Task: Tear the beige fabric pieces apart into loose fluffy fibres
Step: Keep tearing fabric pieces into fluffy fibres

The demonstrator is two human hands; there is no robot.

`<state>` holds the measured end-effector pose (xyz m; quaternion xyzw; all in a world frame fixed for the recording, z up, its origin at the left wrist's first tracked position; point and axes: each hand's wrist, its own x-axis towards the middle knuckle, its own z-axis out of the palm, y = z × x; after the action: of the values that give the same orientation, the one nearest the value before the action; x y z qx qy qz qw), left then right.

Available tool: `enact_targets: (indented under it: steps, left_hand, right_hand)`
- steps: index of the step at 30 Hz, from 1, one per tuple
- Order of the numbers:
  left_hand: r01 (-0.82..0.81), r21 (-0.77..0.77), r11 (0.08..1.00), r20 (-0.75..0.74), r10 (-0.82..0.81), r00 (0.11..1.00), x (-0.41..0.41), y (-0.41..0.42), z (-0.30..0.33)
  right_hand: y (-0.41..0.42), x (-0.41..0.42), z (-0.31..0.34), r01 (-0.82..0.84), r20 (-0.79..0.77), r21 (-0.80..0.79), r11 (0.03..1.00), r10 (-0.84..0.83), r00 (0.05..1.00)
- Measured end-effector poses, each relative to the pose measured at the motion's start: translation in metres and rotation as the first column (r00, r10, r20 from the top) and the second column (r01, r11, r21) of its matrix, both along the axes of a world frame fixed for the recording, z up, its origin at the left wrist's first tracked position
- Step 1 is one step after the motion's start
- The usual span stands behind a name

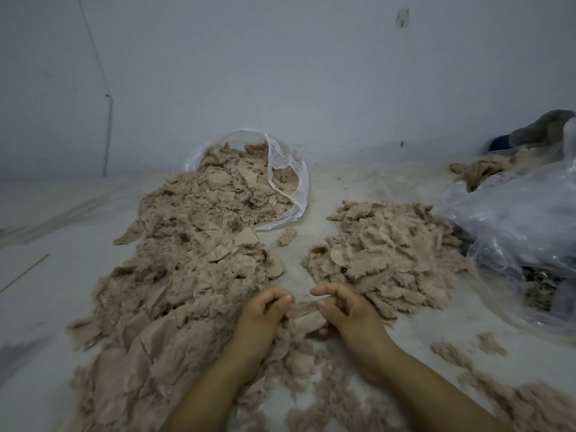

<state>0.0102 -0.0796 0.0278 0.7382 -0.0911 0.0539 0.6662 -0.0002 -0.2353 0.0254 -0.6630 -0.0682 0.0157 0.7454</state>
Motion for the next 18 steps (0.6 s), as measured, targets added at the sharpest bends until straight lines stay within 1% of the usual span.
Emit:
enact_targets:
  steps: [2,3,6,7,9,11,14,16,18]
  left_hand:
    - [-0.006,0.002,1.000,0.016,0.006,1.000,0.0005,0.0020,0.0009]
    - [0.019,0.024,1.000,0.030,-0.020,0.999,-0.0008,0.0014,0.0016]
    - [0.098,0.116,0.988,-0.002,-0.099,0.995,-0.0015,-0.0014,-0.0013]
    - [0.096,0.168,0.981,-0.010,-0.096,0.995,-0.0003,-0.0008,-0.0024]
    - [0.072,0.212,0.975,0.005,-0.075,0.997,0.0015,0.0016,-0.0029]
    - [0.048,0.194,0.980,0.023,-0.054,0.998,0.0012,0.0043,-0.0017]
    - [0.158,0.116,0.981,-0.025,-0.156,0.987,-0.0006,0.0038,-0.0012]
    - [0.191,0.133,0.972,-0.048,-0.187,0.981,-0.0018,0.0021,-0.0017]
    - [0.196,0.145,0.970,-0.035,-0.193,0.981,-0.0020,0.0020,-0.0020]
  right_hand:
    - [0.0008,-0.0009,-0.0014,-0.023,-0.013,-0.038,0.999,0.022,1.000]
    - [0.0018,-0.0014,-0.0020,-0.028,-0.010,-0.048,0.998,0.027,1.000]
    - [0.0012,-0.0013,-0.0008,-0.014,0.042,-0.011,1.000,0.014,0.999]
    - [-0.0003,-0.0009,0.0005,-0.014,0.062,0.003,1.000,0.014,0.998]
    - [-0.0034,-0.0011,0.0019,-0.033,0.089,0.016,0.999,0.031,0.996]
    - [-0.0037,-0.0022,0.0015,-0.064,0.090,0.028,0.998,0.061,0.994]
    - [-0.0006,-0.0028,0.0005,-0.076,0.097,0.043,0.996,0.071,0.993]
    - [-0.0003,-0.0015,0.0000,-0.057,0.099,0.043,0.997,0.053,0.994]
    - [-0.0009,-0.0004,-0.0012,-0.046,0.088,0.057,0.997,0.041,0.995]
